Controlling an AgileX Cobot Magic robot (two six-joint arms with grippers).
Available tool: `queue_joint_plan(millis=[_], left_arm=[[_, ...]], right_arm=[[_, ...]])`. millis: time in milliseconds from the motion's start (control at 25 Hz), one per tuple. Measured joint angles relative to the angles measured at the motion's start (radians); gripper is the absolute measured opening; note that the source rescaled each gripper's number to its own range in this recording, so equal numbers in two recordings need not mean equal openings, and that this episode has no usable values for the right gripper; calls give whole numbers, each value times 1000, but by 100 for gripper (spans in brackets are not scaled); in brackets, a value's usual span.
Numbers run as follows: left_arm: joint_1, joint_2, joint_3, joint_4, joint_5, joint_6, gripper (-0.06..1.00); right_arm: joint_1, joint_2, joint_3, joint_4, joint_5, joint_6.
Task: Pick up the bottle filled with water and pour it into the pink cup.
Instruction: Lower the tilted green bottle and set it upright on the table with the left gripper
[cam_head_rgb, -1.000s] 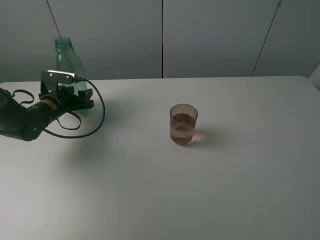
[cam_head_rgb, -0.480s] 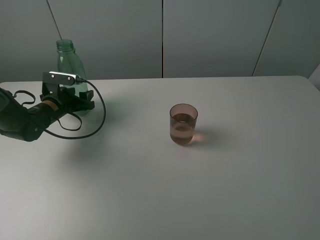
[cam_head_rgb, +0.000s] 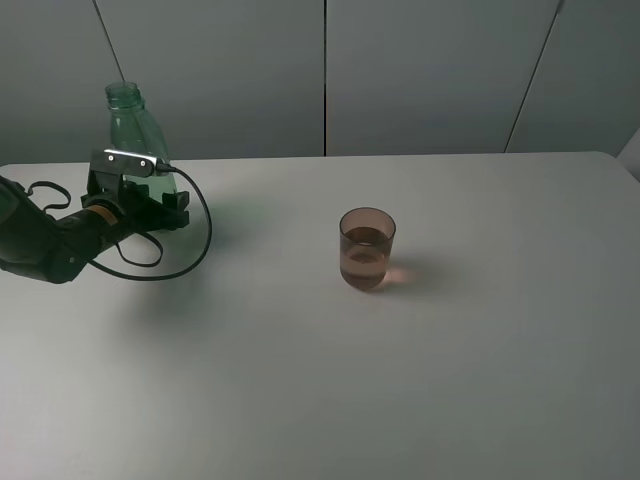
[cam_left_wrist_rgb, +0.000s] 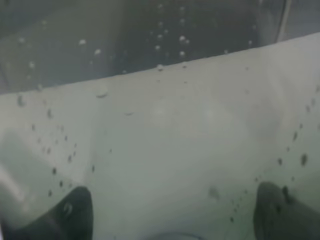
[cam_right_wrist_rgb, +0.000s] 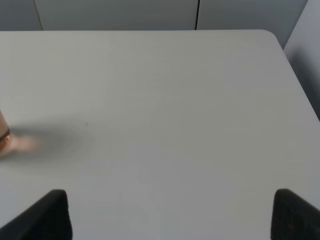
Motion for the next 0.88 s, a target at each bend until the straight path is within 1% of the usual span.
queue_joint_plan(millis=[80, 120, 160, 240, 480, 640, 760, 880], left_arm=[[0, 0, 0, 0, 2, 0, 79], [0, 0, 0, 0, 4, 2, 87], [0, 0, 0, 0, 8, 2, 92], [0, 0, 0, 0, 17, 2, 97], [0, -9, 8, 0, 51, 6, 97], [0, -44, 41, -2, 70, 50, 97], [0, -67, 49, -2, 122, 57, 97], [0, -84, 51, -3, 208, 61, 97]], right_arm=[[0, 0, 0, 0, 0, 0], [0, 0, 0, 0, 0, 0], [0, 0, 0, 0, 0, 0], [0, 0, 0, 0, 0, 0], [0, 0, 0, 0, 0, 0], [0, 0, 0, 0, 0, 0], [0, 0, 0, 0, 0, 0], [0, 0, 0, 0, 0, 0]])
